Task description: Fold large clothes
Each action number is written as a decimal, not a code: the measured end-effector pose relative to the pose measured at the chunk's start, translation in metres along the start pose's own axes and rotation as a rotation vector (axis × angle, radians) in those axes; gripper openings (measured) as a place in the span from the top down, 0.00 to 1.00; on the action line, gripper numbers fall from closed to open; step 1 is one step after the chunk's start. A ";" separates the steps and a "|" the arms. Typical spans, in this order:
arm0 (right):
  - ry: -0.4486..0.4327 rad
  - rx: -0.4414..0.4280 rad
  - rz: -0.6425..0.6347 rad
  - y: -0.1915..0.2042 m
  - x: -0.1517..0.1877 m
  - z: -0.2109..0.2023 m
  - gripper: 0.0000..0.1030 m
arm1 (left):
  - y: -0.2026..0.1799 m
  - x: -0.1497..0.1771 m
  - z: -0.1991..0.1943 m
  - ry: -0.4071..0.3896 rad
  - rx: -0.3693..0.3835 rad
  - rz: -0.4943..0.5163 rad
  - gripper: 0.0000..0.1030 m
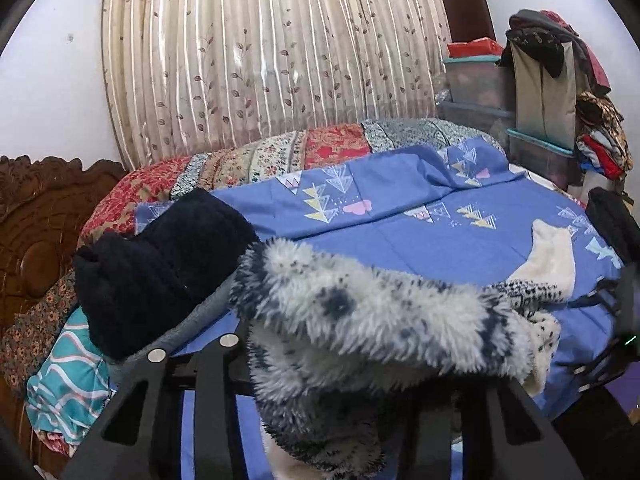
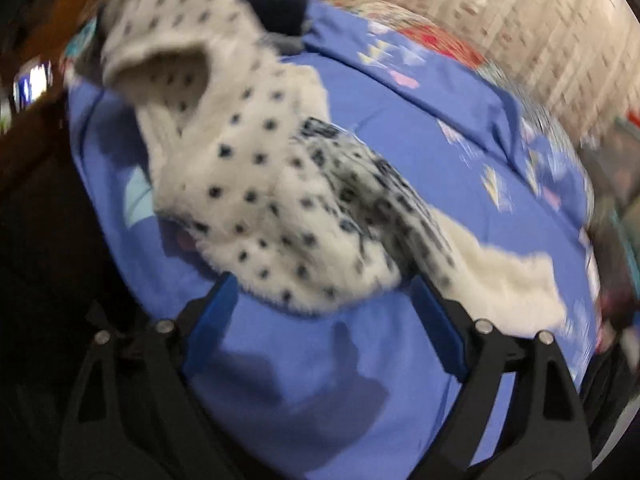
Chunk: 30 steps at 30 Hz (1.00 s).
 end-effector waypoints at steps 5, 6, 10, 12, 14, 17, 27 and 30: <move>0.104 -0.068 0.075 -0.020 -0.027 0.033 0.93 | 0.010 -0.017 -0.024 -0.037 -0.026 -0.064 0.52; 0.059 -0.059 0.108 -0.031 -0.034 0.019 0.93 | 0.013 -0.021 -0.033 -0.060 -0.039 -0.076 0.54; -0.255 -0.032 0.384 -0.120 -0.084 -0.096 0.93 | 0.022 -0.043 -0.078 -0.177 -0.054 -0.123 0.56; -0.375 0.006 0.441 -0.151 -0.100 -0.146 0.93 | 0.028 -0.063 -0.111 -0.271 -0.044 -0.149 0.56; -0.509 0.024 0.503 -0.185 -0.118 -0.202 0.93 | 0.030 -0.083 -0.142 -0.359 -0.050 -0.152 0.56; -0.688 0.025 0.577 -0.223 -0.137 -0.282 0.93 | 0.031 -0.119 -0.194 -0.501 -0.028 -0.164 0.56; -0.716 0.156 0.625 -0.281 -0.190 -0.350 0.93 | 0.025 -0.185 -0.173 -0.514 -0.093 -0.180 0.56; -0.568 0.140 0.636 -0.291 -0.198 -0.271 0.93 | 0.036 -0.180 -0.089 -0.341 -0.063 -0.228 0.56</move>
Point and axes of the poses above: each gripper's, at about its wrist camera, not at the fingertips, and z roughly the way its jaws point, y to its left, x to its underside, the point moved 2 cm from there along z, roughly the way its jaws point, and after that the axes turned 8 degrees about x, right-handed, at the moved point
